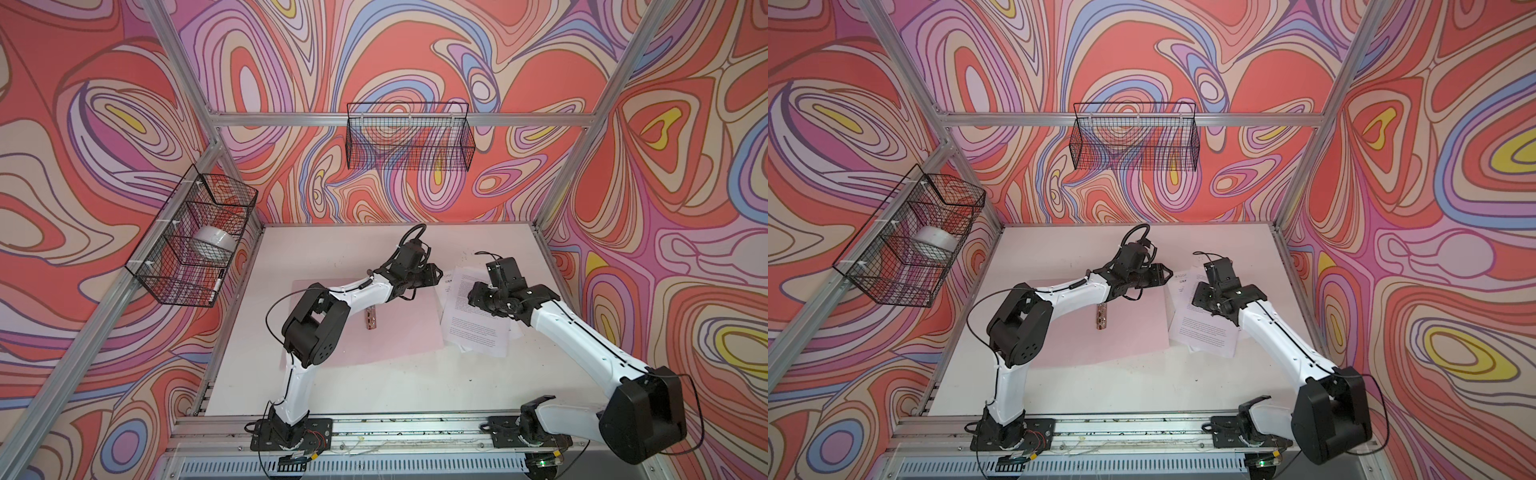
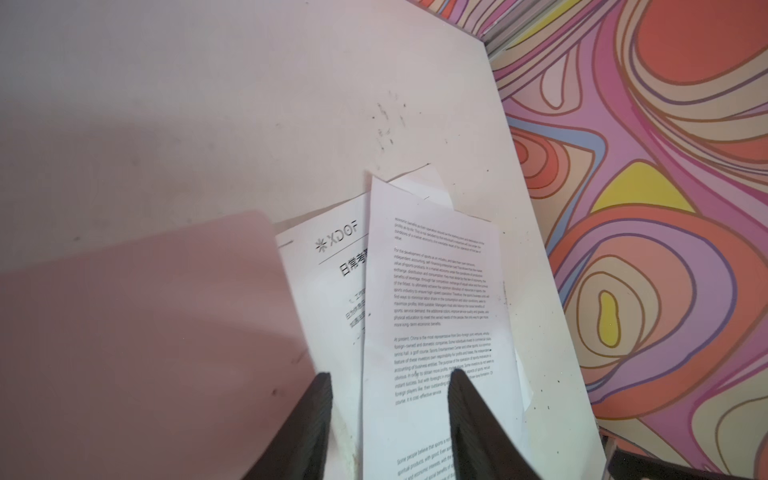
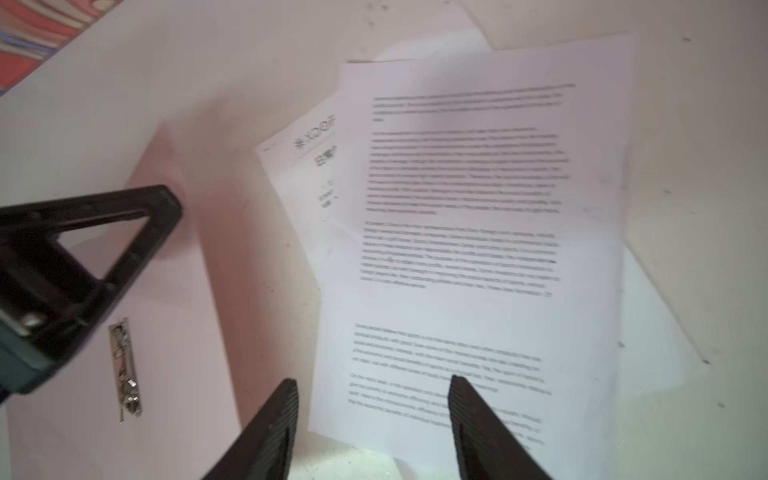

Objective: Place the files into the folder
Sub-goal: 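Move both grippers to the white sheets beside the folder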

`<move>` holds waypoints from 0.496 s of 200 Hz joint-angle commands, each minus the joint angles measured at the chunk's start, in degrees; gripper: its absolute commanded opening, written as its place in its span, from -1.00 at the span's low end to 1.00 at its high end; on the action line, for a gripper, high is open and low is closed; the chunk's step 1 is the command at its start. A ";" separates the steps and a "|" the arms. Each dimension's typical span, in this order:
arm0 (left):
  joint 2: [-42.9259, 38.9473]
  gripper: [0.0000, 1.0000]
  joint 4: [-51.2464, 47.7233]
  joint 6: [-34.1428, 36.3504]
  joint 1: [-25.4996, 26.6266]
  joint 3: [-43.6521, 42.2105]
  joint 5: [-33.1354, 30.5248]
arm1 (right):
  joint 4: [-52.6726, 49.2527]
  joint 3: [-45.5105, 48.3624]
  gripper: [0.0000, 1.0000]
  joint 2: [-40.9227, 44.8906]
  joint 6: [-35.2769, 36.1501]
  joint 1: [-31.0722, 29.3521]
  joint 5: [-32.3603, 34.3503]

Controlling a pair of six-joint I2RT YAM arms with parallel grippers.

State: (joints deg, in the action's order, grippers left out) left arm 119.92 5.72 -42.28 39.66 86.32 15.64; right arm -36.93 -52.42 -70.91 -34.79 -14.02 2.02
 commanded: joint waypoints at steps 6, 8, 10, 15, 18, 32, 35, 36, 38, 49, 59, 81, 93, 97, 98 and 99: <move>4.44 -0.09 5.41 -1.37 -0.20 3.37 5.44 | -0.77 6.63 0.15 6.17 -0.38 9.65 -3.19; 4.66 -0.09 5.66 -1.55 -0.20 3.36 5.61 | -0.71 7.05 0.14 6.39 -0.29 10.20 -3.44; 4.81 -0.09 5.85 -1.61 -0.20 3.35 5.62 | -0.70 7.42 0.14 6.58 -0.15 10.78 -3.61; 5.24 -0.09 6.22 -1.86 -0.20 3.34 5.80 | -0.65 8.28 0.13 6.95 -0.16 12.20 -4.11; 5.42 -0.09 6.49 -1.98 -0.15 3.25 5.82 | -0.56 8.88 0.12 7.13 -0.12 12.90 -4.37; 6.10 -0.10 7.57 -2.27 -0.20 2.66 6.06 | 0.80 11.80 0.08 7.57 -0.85 16.06 -5.14; 6.23 -0.10 7.82 -2.35 -0.20 2.52 6.06 | 1.24 12.46 0.08 7.63 -1.16 16.69 -5.21; 6.26 -0.10 7.91 -2.36 -0.20 2.48 6.06 | 1.33 12.71 0.08 7.63 -1.20 16.90 -5.24; 6.33 -0.10 8.02 -2.41 -0.20 2.39 6.07 | 1.64 13.12 0.08 7.63 -1.35 17.33 -5.40; 6.62 -0.10 8.94 -2.70 -0.19 1.77 6.26 | 4.77 15.95 0.08 7.68 -1.72 19.63 -7.27; 6.78 -0.10 9.60 -2.81 -0.17 1.35 6.55 | 7.28 18.29 0.06 7.67 -2.45 21.67 -8.28; 6.69 -0.10 9.35 -2.15 -0.18 0.42 6.20 | 12.40 22.33 0.07 9.20 -2.85 22.57 -7.98; 6.47 -0.10 9.57 -1.86 -0.20 -0.39 5.84 | 12.14 22.63 0.06 9.90 -2.92 22.92 -6.99; 6.45 -0.10 9.65 -1.82 -0.20 -0.53 5.73 | 12.02 22.44 0.06 10.00 -2.77 23.01 -6.65; 6.46 -0.10 9.70 -1.83 -0.20 -0.58 5.77 | 11.95 22.44 0.06 10.00 -2.80 23.04 -6.58; 6.46 -0.10 9.73 -1.83 -0.20 -0.65 5.79 | 11.91 22.41 0.06 10.01 -2.82 23.01 -6.50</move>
State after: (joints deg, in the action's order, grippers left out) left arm 125.82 13.37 -44.40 39.66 87.44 21.19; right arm -29.47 -30.30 -63.18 -36.95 8.40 -4.78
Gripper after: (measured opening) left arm 0.449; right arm 0.535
